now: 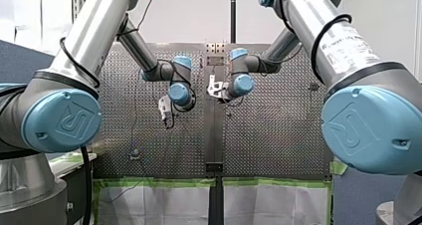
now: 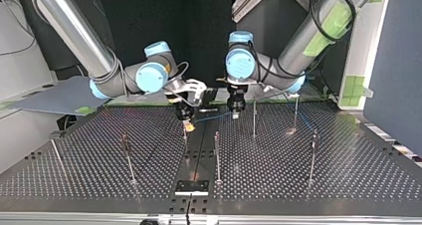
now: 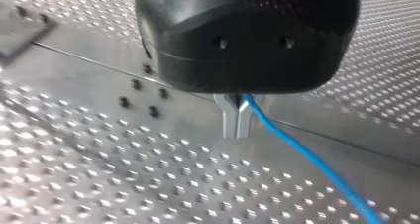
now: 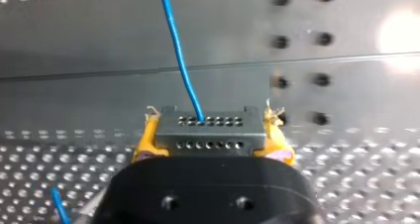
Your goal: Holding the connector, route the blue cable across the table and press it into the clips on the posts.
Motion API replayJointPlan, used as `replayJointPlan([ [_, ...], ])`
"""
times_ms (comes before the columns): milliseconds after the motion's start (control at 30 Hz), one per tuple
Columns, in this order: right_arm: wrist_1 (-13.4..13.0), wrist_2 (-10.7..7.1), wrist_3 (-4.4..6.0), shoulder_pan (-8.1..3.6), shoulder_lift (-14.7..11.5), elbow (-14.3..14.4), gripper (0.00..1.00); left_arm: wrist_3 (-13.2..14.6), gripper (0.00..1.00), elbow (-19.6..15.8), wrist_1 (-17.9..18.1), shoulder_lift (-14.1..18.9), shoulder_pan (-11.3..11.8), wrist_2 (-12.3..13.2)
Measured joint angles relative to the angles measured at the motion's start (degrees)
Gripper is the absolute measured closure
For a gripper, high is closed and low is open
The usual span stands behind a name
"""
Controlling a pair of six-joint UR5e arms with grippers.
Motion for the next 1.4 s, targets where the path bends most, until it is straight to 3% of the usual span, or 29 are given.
replayJointPlan([
  [400, 5.9, -0.09, -0.03, -0.17, -6.6, 0.1, 1.00, 0.1, 1.00, 0.0, -3.0, 7.1, -0.1, -0.3],
  [933, 9.7, -0.75, 0.49, -0.67, -16.1, 0.2, 1.00, -0.1, 1.00, 0.0, -5.0, 16.8, -0.1, -1.3],
  [1133, 10.2, -3.08, 1.61, -0.62, -16.9, 0.5, 1.00, -0.2, 1.00, 0.0, -4.6, 17.5, -0.1, -0.1],
  [1400, 10.2, -3.76, 2.03, -0.92, -15.2, 0.7, 1.00, -0.3, 1.00, 0.8, -4.1, 15.4, 0.3, 2.8],
])
